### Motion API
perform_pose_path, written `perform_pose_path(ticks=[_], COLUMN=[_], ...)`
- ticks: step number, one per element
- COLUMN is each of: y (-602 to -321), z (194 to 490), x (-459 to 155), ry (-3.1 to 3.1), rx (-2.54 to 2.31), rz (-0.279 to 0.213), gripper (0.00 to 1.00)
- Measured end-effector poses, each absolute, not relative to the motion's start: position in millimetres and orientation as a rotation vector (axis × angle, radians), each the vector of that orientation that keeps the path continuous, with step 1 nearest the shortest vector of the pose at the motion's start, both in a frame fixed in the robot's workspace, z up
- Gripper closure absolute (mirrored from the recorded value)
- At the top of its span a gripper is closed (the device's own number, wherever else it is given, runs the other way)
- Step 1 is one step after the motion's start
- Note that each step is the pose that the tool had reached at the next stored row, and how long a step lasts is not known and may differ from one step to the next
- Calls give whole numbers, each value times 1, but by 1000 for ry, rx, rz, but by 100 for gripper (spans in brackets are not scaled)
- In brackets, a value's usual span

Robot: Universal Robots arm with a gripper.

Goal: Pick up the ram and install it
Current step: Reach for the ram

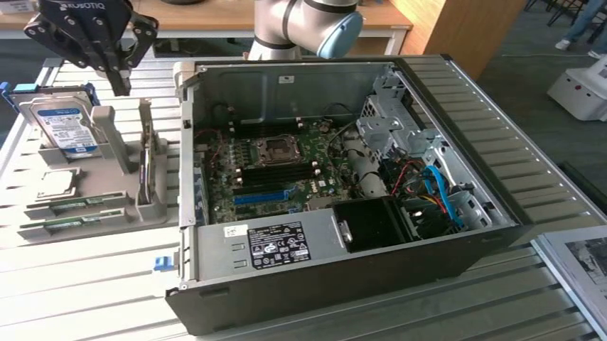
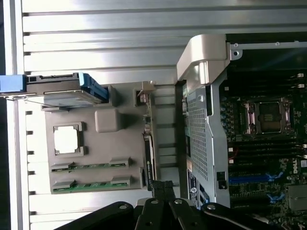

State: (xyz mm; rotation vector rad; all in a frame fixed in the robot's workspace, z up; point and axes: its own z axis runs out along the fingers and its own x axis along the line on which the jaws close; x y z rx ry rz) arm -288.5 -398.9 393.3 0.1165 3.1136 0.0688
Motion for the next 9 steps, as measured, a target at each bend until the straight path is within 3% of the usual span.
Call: perform_pose_path(ticks=[9], y=[-399], z=[393], x=[-311], ry=[3114], rx=[117], rz=[69], gripper=[90])
